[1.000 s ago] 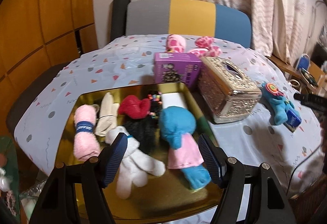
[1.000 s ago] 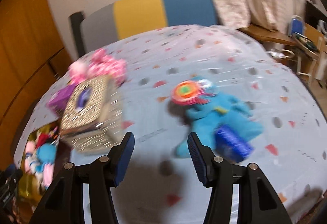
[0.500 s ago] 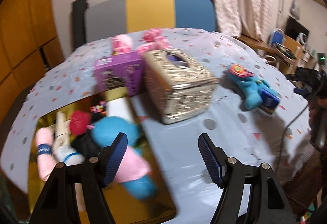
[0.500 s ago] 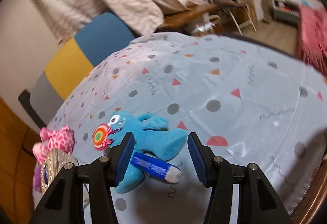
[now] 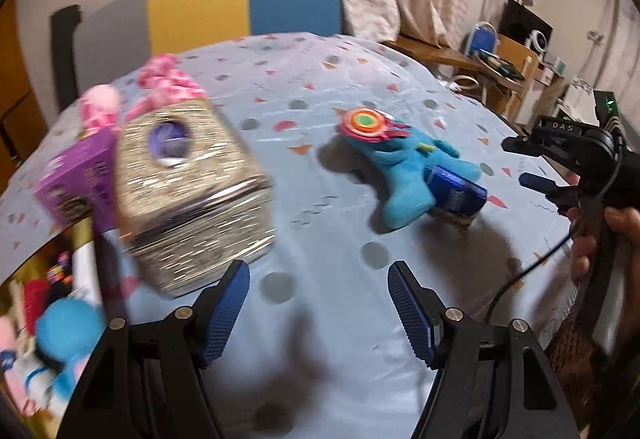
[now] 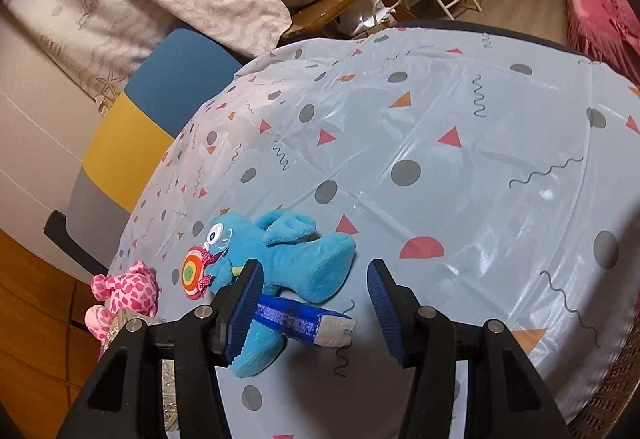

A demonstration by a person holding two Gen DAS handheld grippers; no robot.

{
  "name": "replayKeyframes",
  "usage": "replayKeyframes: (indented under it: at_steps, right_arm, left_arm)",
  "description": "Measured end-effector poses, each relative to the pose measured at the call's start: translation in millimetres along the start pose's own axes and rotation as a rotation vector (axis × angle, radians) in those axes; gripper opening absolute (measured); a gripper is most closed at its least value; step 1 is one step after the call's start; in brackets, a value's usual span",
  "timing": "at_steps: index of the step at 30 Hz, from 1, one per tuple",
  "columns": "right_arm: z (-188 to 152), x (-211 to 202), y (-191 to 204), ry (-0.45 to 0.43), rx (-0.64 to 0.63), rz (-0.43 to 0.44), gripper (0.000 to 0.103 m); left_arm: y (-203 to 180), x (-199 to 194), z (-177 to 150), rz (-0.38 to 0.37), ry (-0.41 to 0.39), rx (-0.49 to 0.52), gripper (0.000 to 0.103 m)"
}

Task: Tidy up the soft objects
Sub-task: 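Move both tools to the blue plush monster and Tempo tissue pack, then grasp the blue plush monster with the left tool while the right tool grasps the Tempo pack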

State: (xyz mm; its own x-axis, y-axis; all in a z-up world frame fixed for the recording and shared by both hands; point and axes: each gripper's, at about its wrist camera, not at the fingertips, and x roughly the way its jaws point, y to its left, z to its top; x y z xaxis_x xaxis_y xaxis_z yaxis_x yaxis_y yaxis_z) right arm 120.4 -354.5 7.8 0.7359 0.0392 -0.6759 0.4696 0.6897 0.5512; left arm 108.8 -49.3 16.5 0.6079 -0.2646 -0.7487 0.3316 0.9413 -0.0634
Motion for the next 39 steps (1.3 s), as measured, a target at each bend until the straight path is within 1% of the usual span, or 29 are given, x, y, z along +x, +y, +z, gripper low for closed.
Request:
replayKeyframes:
  at_steps: [3,8,10,15,16,17,19,22,24,25,26,27,28,29,32,34,37,39]
  right_arm:
    - [-0.3,2.3,-1.2,0.016,0.015,0.013,0.055]
    - [-0.3,3.2,-1.3,0.025,0.022,0.038,0.055]
    - [-0.9,6.0,-2.0,0.043,0.029,0.051,0.055]
    - [-2.0,10.1,-4.7,0.068,0.054,0.073,0.055]
    - [-2.4,11.4,-4.8,0.076,0.057,0.078,0.055]
    - [-2.7,12.5,-4.7,0.082,0.057,0.08,0.055]
    - [-4.2,15.6,-3.9,0.099,0.056,0.082,0.055]
    - [-5.9,19.1,-1.8,0.116,0.053,0.082,0.055]
    - [-7.2,20.9,-1.4,0.125,0.051,0.076,0.055]
    - [-8.0,22.7,-1.0,0.134,0.048,0.07,0.055]
    - [-8.3,24.7,-0.8,0.141,0.048,0.066,0.055]
    - [-8.6,25.2,-1.4,0.143,0.049,0.064,0.055]
    - [-8.5,26.1,-1.9,0.146,0.047,0.059,0.055]
    - [-8.7,26.4,-2.4,0.146,0.047,0.054,0.055]
    - [-8.6,27.3,-4.6,0.146,0.052,0.046,0.055]
    - [-9.2,28.4,-4.3,0.15,0.049,0.041,0.055]
    - [-9.6,29.1,-2.4,0.149,0.035,0.032,0.055]
    - [-9.5,29.6,-2.8,0.15,0.033,0.023,0.055]
  left_arm:
    - [-17.5,25.1,13.9,-0.031,0.02,0.023,0.072]
    - [-42.6,62.0,35.8,-0.063,0.047,0.039,0.072]
    - [-49.5,76.8,42.7,-0.071,0.06,0.046,0.072]
    - [-68.4,113.8,52.8,-0.079,0.096,0.085,0.072]
    - [-71.1,121.8,54.2,-0.088,0.106,0.089,0.074]
    - [-73.6,129.5,55.8,-0.09,0.115,0.092,0.074]
    - [-78.1,140.9,59.4,-0.12,0.125,0.088,0.074]
    - [-84.8,152.7,63.1,-0.146,0.137,0.099,0.074]
    - [-82.5,162.5,64.7,-0.18,0.168,0.062,0.074]
    - [-80.4,168.3,65.5,-0.188,0.188,0.034,0.068]
    - [-77.9,174.1,66.5,-0.194,0.202,0.009,0.057]
    - [-76.4,178.1,67.1,-0.201,0.21,-0.004,0.057]
    - [-75.1,180.5,67.6,-0.207,0.207,-0.009,0.054]
    - [-73.7,178.6,67.9,-0.198,0.191,-0.011,0.053]
    - [-60.3,170.6,71.6,-0.202,0.156,-0.09,0.052]
    - [-54.4,164.3,76.5,-0.173,0.125,-0.097,0.052]
    - [-44.5,158.1,85.7,-0.164,0.115,-0.121,0.051]
    - [-42.1,152.3,87.3,-0.155,0.11,-0.113,0.051]
